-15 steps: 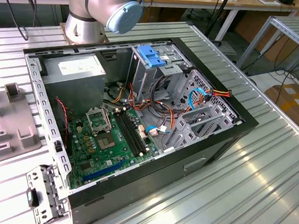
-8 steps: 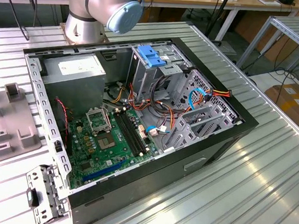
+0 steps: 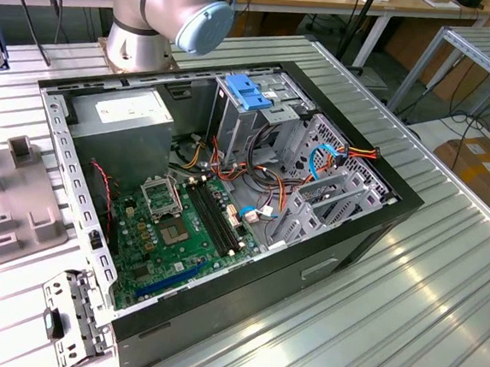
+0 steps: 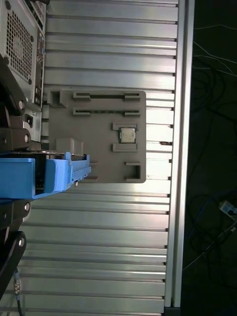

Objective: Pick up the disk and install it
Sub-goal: 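Pick up the disk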

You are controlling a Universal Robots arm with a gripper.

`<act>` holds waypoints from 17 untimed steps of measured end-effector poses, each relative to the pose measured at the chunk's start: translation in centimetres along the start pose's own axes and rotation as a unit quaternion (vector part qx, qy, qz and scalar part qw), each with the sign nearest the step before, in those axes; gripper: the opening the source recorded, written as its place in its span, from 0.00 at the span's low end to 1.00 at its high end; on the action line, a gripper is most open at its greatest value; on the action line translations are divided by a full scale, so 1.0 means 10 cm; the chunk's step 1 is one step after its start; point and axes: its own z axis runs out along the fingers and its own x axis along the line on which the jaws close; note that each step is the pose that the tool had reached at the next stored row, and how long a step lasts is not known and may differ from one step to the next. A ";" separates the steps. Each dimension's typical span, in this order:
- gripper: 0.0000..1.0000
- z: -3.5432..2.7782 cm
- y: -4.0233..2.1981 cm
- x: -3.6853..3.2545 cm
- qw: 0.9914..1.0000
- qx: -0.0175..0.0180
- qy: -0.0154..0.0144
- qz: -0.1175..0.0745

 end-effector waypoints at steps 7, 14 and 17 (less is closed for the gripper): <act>0.36 -0.004 -0.140 0.006 1.000 0.000 0.000 0.000; 0.36 -0.007 -0.257 0.010 1.000 0.000 0.000 0.000; 0.36 -0.008 -0.314 0.013 1.000 0.000 0.000 0.000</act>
